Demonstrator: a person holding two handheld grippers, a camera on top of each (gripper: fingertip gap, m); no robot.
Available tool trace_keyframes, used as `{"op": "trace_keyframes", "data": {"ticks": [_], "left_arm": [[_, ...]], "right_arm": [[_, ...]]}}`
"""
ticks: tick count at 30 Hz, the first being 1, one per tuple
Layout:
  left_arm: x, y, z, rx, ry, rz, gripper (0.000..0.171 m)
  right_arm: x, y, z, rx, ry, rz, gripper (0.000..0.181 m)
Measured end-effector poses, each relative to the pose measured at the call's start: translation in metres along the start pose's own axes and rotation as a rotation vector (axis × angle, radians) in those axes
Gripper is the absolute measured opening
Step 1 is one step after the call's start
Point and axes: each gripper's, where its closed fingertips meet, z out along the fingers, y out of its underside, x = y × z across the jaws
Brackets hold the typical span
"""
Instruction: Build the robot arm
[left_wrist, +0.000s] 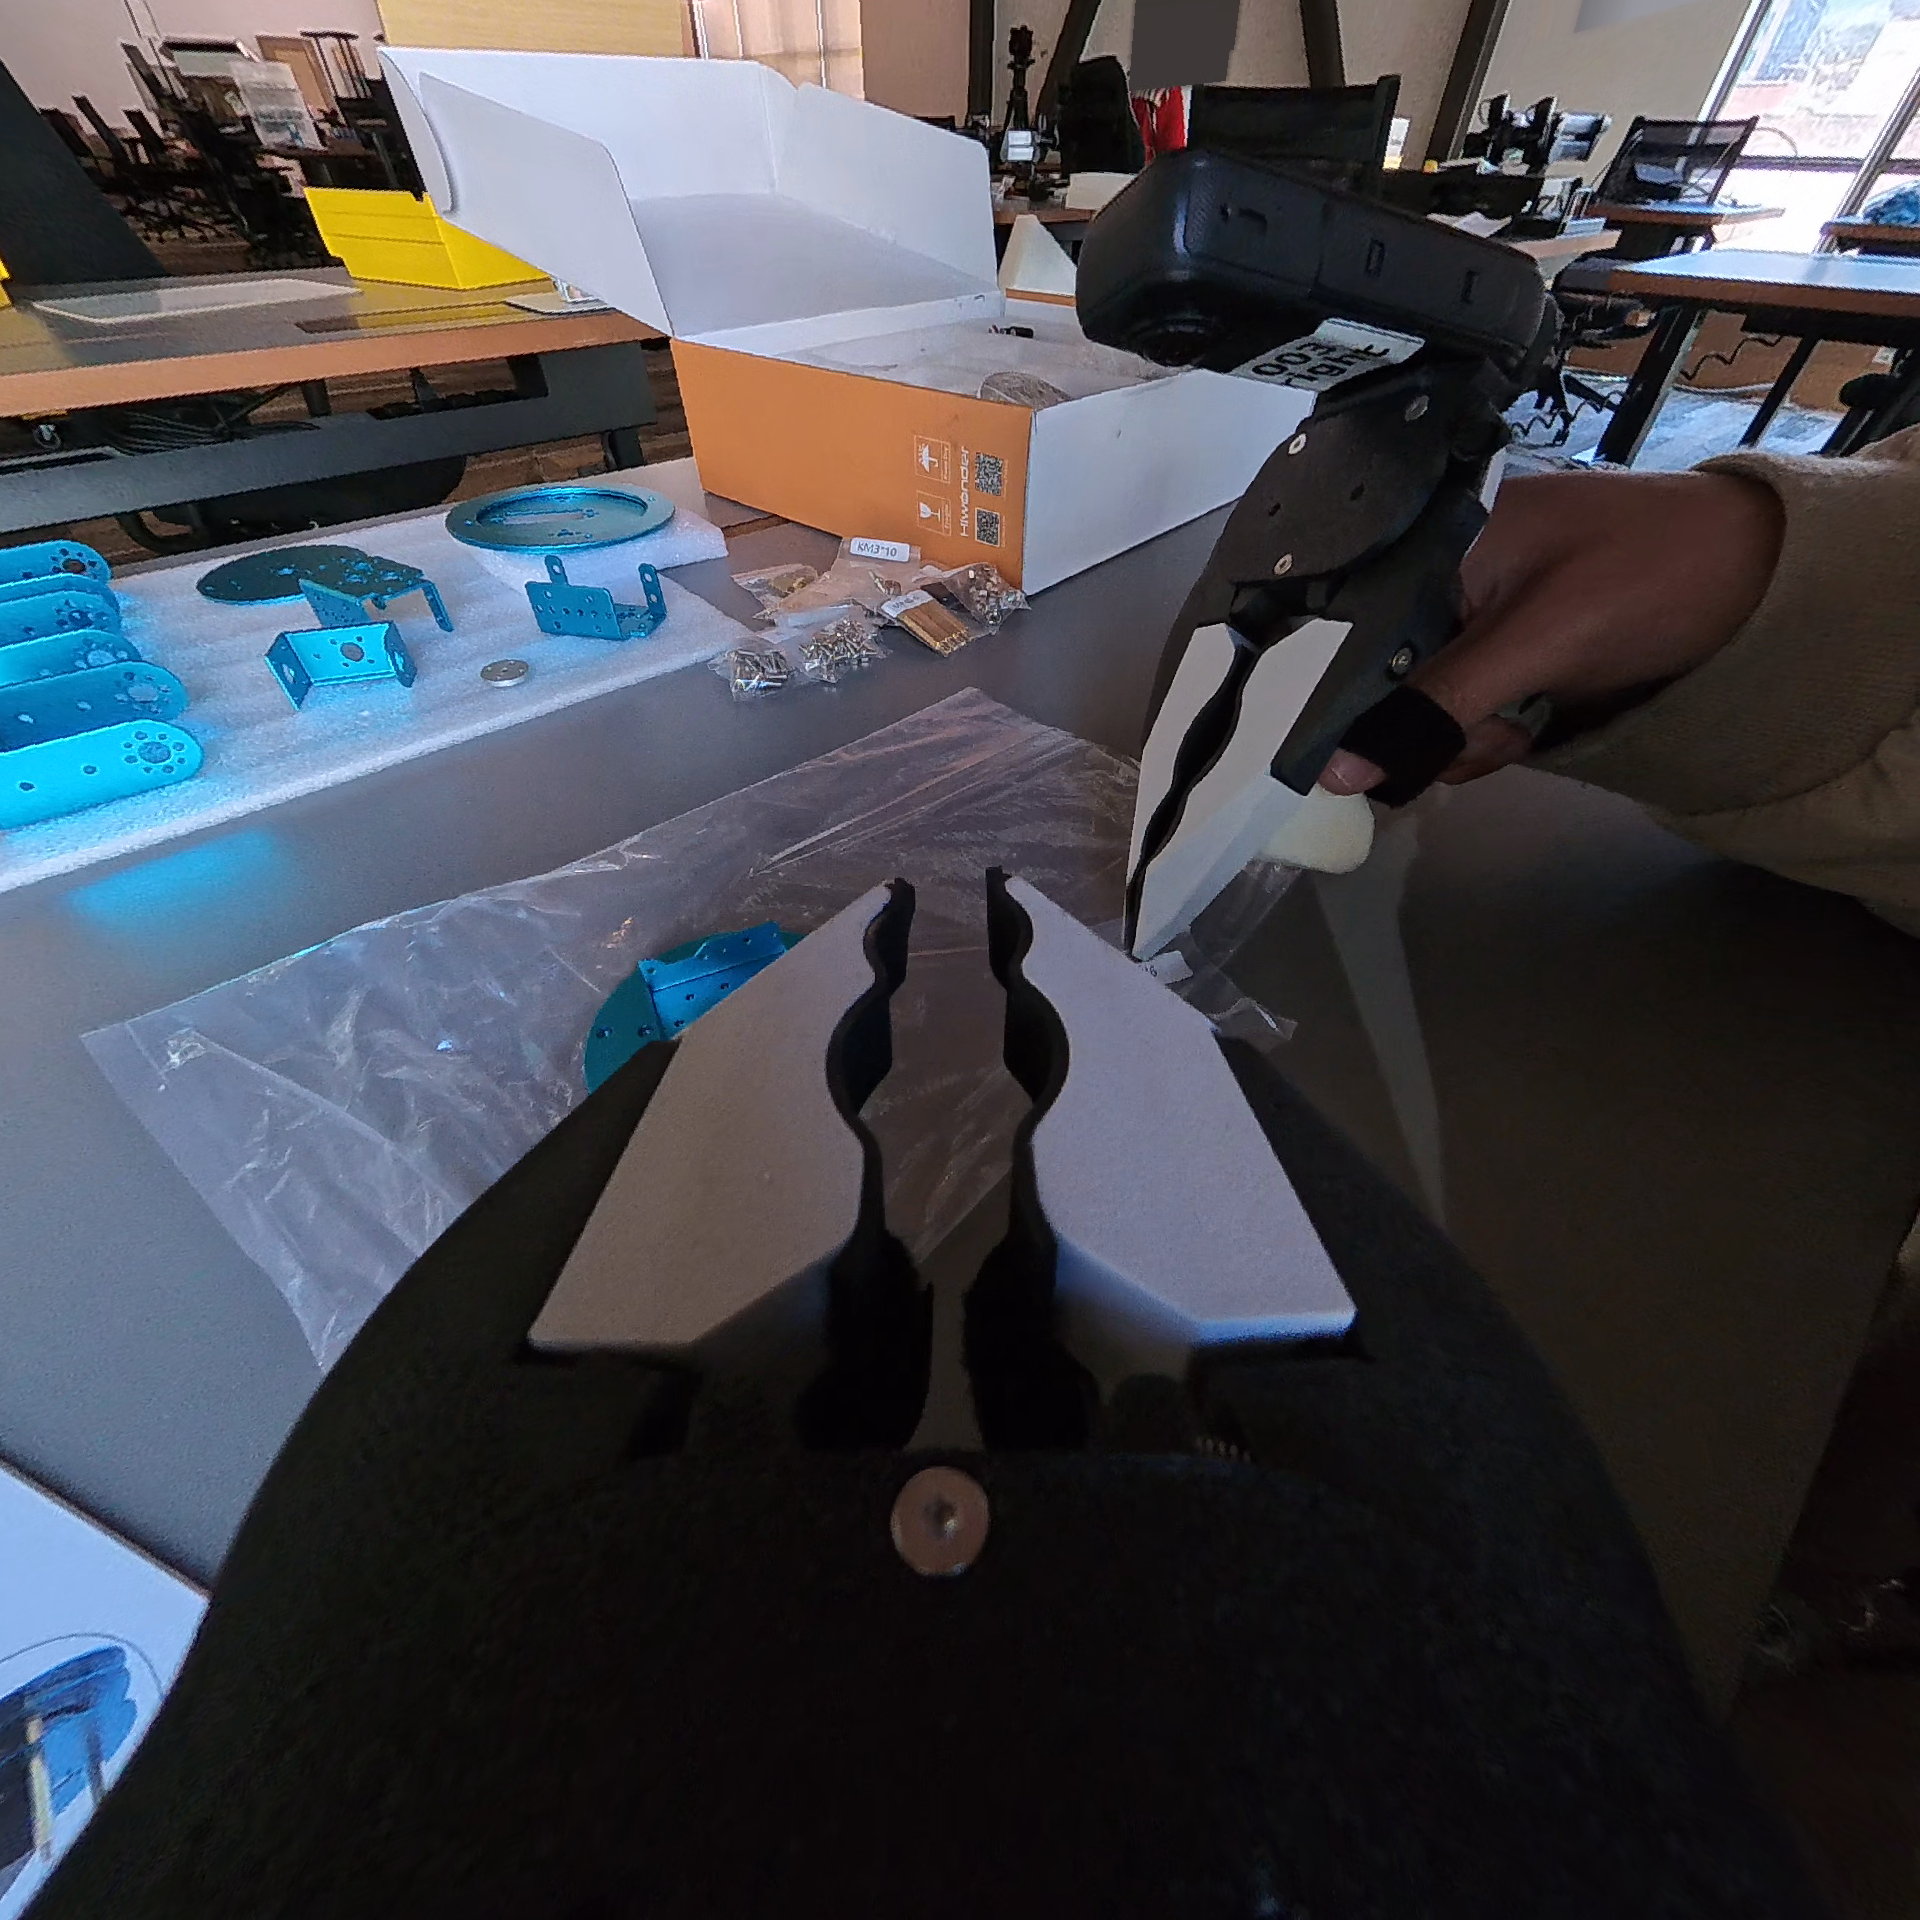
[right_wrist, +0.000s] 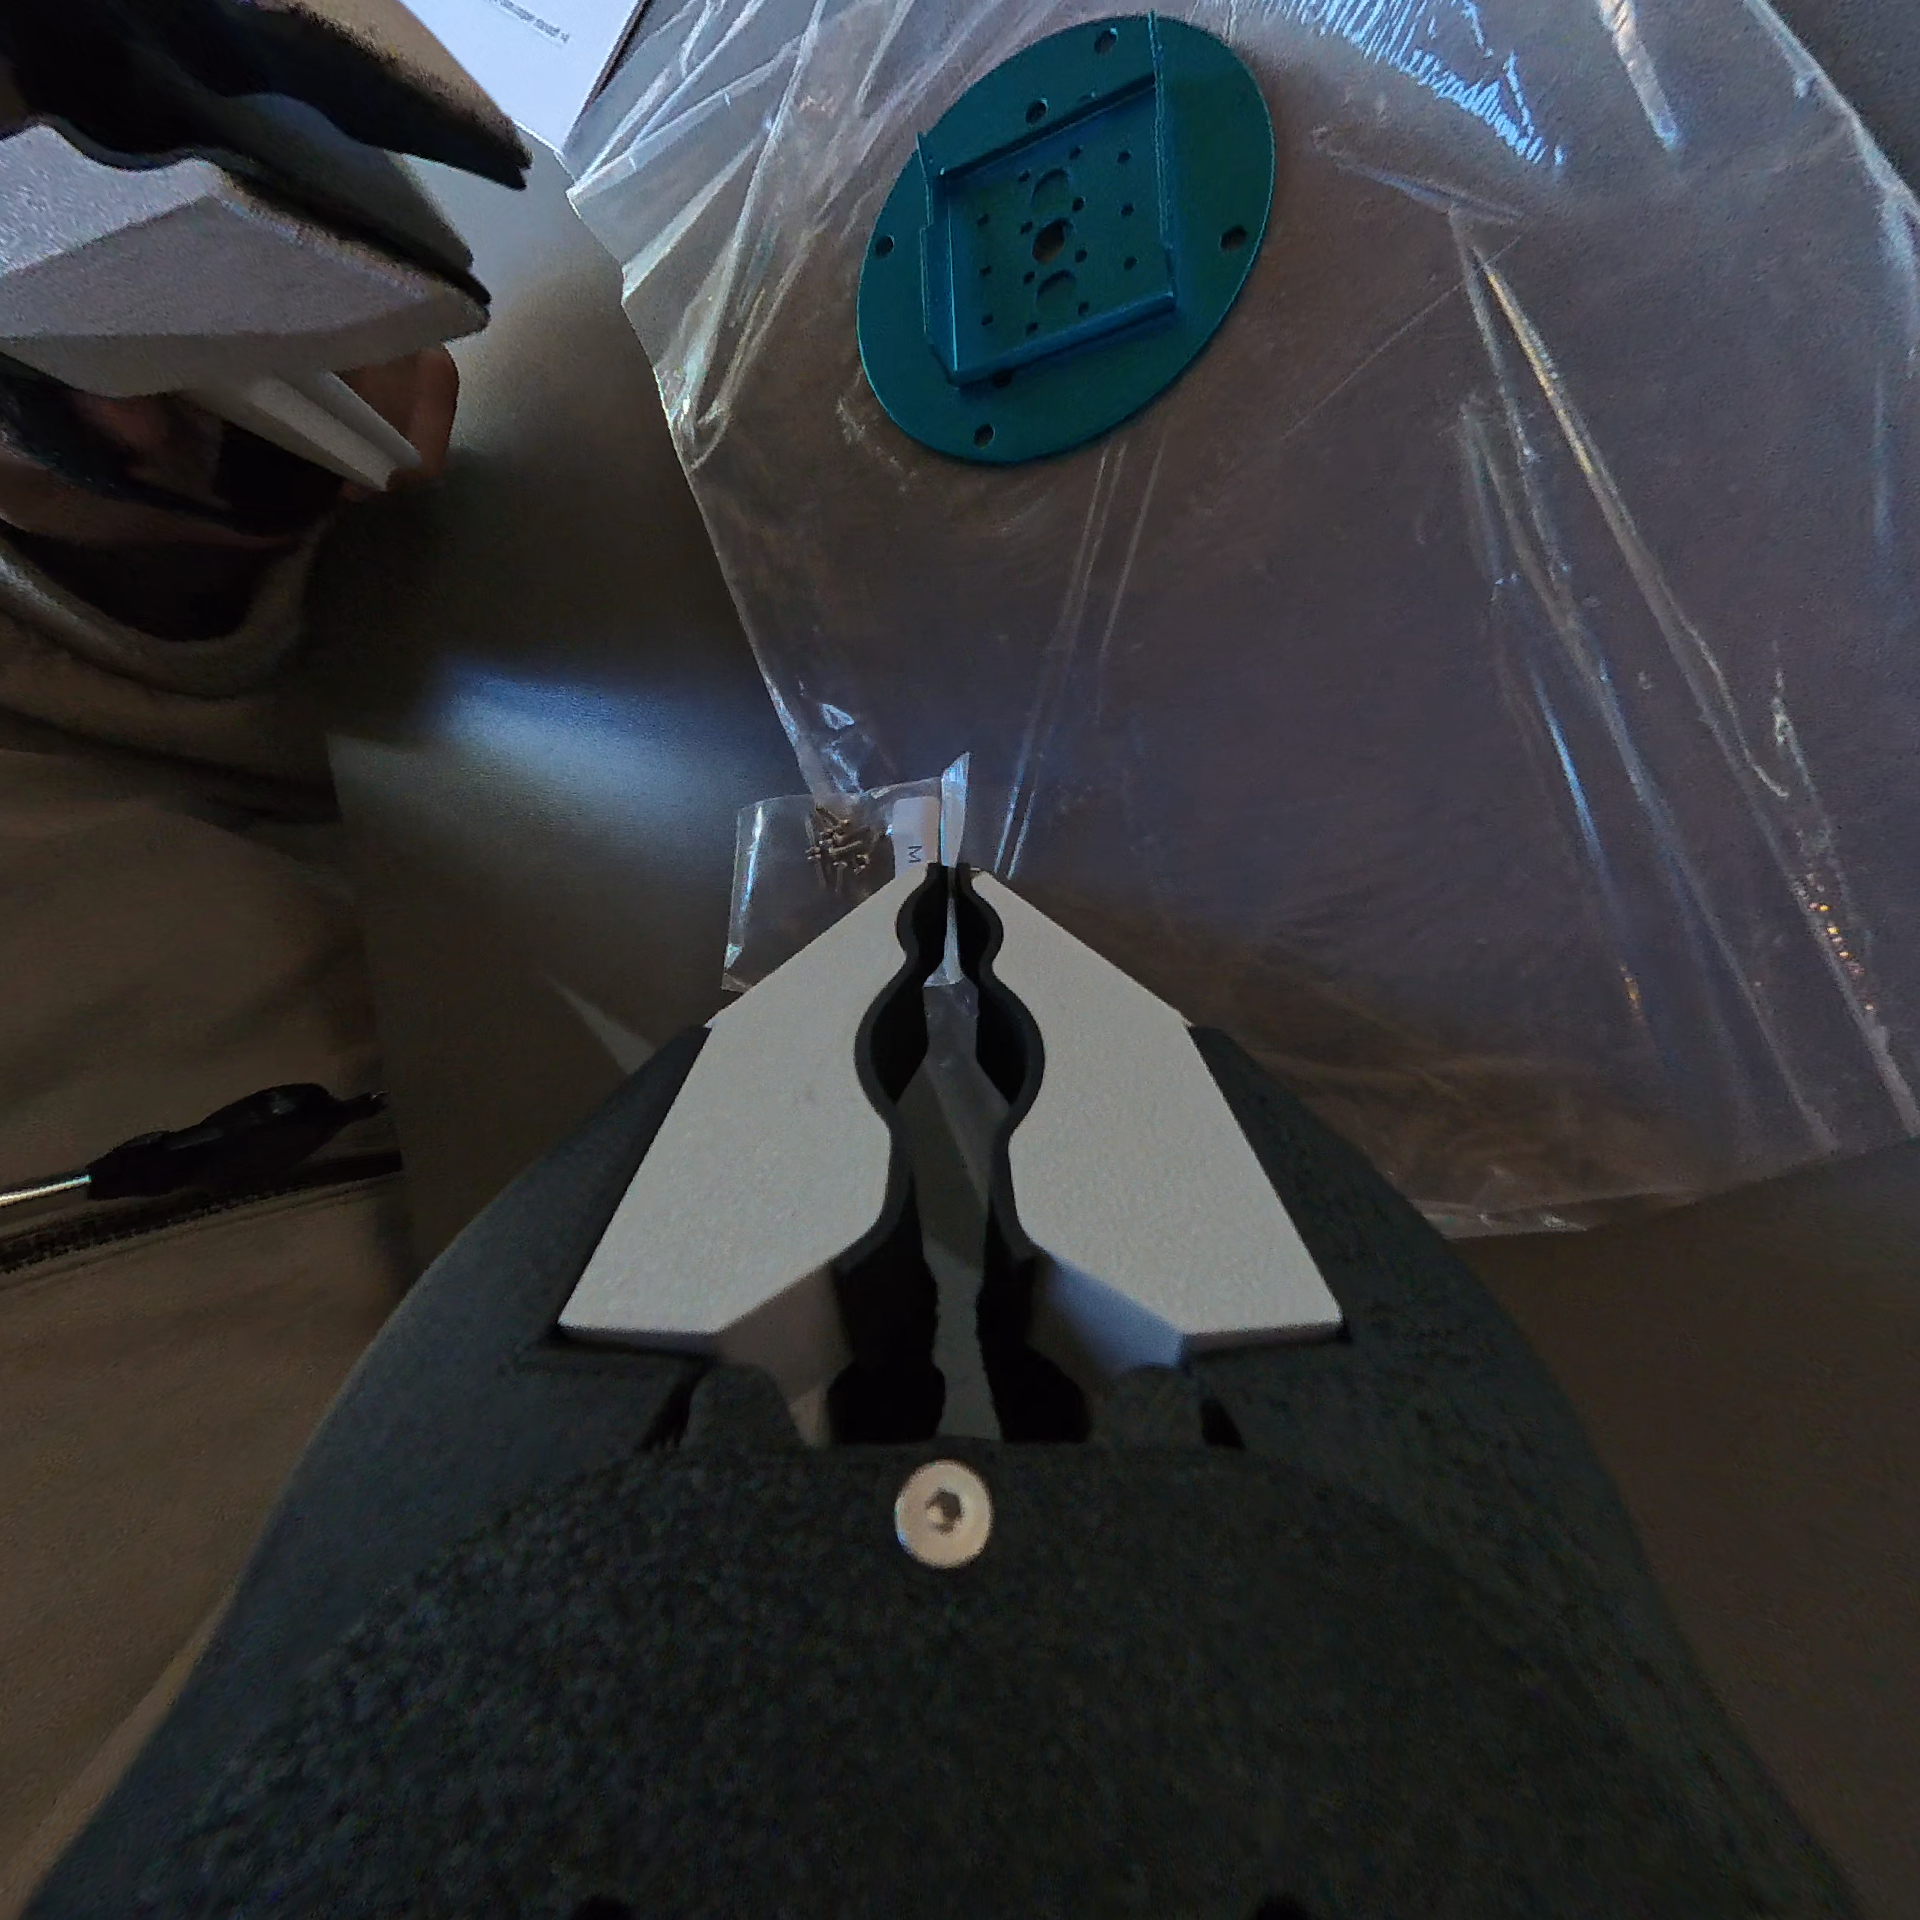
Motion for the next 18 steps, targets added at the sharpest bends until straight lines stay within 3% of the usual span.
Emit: {"op": "trace_keyframes", "data": {"ticks": [18], "left_arm": [[-0.009, -0.004, -0.0019, 0.032, -0.038, -0.016, 0.013]], "right_arm": [[-0.0036, -0.002, -0.0054, 0.012, 0.009, -0.029, 0.0]]}}
